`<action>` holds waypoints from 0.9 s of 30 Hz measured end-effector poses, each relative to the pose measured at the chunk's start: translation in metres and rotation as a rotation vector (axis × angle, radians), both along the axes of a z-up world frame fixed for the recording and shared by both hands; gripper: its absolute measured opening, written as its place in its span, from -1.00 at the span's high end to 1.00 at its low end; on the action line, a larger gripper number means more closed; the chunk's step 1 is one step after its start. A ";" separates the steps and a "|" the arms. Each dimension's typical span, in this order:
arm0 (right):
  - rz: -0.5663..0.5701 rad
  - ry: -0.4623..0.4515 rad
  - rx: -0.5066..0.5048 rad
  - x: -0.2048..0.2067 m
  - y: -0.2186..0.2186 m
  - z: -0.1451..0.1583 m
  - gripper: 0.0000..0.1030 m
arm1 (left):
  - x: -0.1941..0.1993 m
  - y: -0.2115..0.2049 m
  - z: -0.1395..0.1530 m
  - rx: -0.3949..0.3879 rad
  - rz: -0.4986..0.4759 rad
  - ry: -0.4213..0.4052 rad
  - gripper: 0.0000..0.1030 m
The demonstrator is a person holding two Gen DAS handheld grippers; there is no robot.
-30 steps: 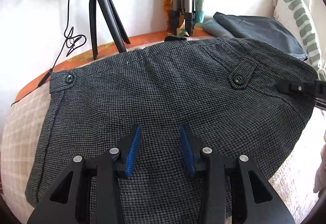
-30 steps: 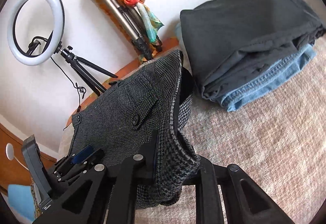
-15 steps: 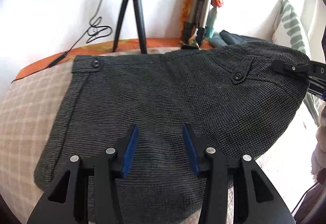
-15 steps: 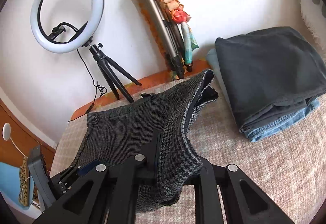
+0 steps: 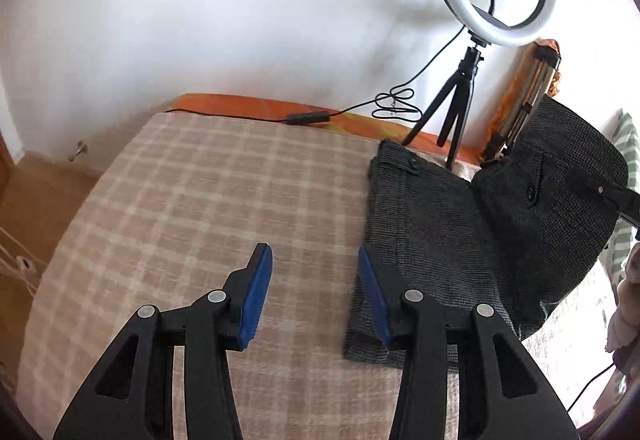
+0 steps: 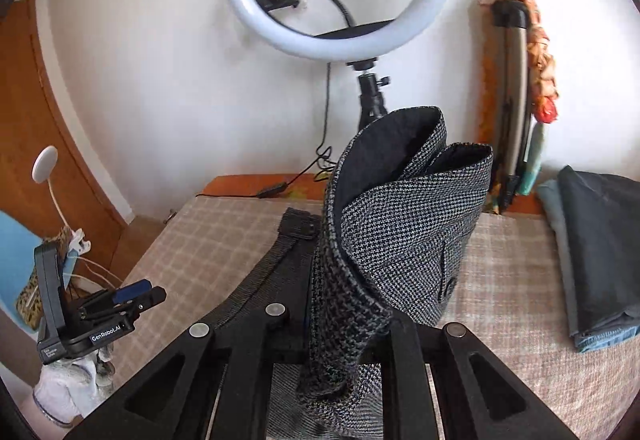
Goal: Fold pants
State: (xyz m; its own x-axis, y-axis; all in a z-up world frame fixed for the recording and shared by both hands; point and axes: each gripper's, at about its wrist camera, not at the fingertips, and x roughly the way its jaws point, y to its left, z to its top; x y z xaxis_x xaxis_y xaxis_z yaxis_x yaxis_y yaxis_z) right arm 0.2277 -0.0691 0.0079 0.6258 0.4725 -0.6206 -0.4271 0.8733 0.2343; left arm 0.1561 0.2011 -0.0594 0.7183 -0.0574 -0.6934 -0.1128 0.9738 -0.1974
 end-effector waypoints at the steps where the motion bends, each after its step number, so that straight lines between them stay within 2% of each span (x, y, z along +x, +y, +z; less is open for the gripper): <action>1: 0.025 0.003 -0.014 -0.001 0.013 -0.003 0.82 | -0.003 0.004 -0.001 -0.005 0.009 -0.002 0.16; 7: 0.148 0.029 -0.122 -0.006 0.089 -0.032 0.83 | -0.013 0.017 -0.003 -0.019 0.020 -0.002 0.16; 12: 0.191 0.066 -0.193 -0.008 0.128 -0.063 0.83 | -0.017 0.020 -0.005 -0.023 0.017 -0.003 0.16; 18: 0.205 0.103 -0.232 -0.002 0.149 -0.088 0.83 | -0.017 0.020 -0.007 -0.034 0.009 -0.003 0.16; 27: 0.228 0.144 -0.224 0.005 0.151 -0.103 0.82 | -0.018 0.016 -0.005 -0.025 0.001 -0.007 0.16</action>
State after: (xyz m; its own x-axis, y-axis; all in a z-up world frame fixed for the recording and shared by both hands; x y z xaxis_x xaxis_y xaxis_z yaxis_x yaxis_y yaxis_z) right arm 0.2324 0.0819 -0.0947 0.4186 0.4322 -0.7987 -0.5932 0.7961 0.1199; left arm 0.1380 0.2168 -0.0640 0.7233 -0.0739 -0.6866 -0.1127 0.9683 -0.2229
